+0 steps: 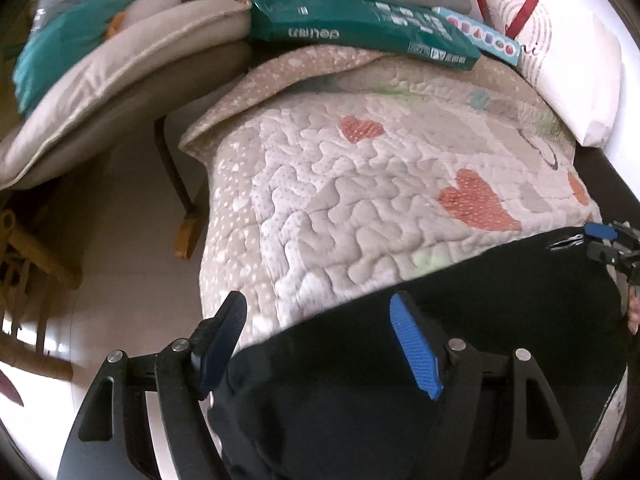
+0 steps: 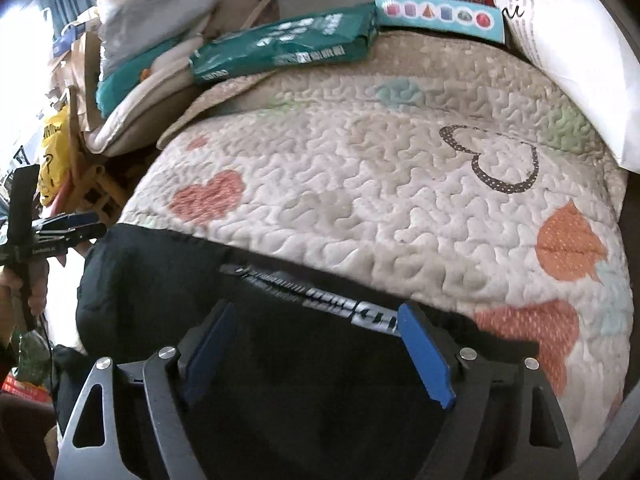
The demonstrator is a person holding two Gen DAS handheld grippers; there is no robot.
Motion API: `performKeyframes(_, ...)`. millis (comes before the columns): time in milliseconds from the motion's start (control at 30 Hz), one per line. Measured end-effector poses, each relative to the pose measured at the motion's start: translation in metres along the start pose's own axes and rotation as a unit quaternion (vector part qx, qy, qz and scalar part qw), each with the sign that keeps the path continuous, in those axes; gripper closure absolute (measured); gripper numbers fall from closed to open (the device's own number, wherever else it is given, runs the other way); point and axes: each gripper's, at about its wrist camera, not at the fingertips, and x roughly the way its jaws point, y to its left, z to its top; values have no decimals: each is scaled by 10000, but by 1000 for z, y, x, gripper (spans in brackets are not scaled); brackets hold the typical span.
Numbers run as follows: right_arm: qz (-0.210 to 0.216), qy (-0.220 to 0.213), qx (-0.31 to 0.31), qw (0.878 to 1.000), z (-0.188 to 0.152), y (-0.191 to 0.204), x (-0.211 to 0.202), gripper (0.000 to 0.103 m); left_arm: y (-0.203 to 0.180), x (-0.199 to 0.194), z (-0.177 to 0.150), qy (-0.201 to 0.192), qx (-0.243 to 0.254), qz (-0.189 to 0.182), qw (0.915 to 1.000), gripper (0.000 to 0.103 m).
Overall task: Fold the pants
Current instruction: 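Grasp the waistband corners with both grippers and lift the pants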
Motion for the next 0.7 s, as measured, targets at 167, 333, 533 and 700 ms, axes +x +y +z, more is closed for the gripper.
performKeyframes(167,-97,153,-290,9994,7,-6,21,16,-3,22,0,199,428,-286,9985,26)
performKeyframes(333,-56,136,-379,9992,14,-6,27,16,-2,20,-5,229,531,-532,9969,36)
performKeyframes(533,101,124,-367,9992,13,-10,26,16,-4,4,-12,408,856,-816,9921,87)
performKeyframes(700,114,190,-498,9985,15,-10,24,19,-15,7,-13,420,1104,-556,9914,80)
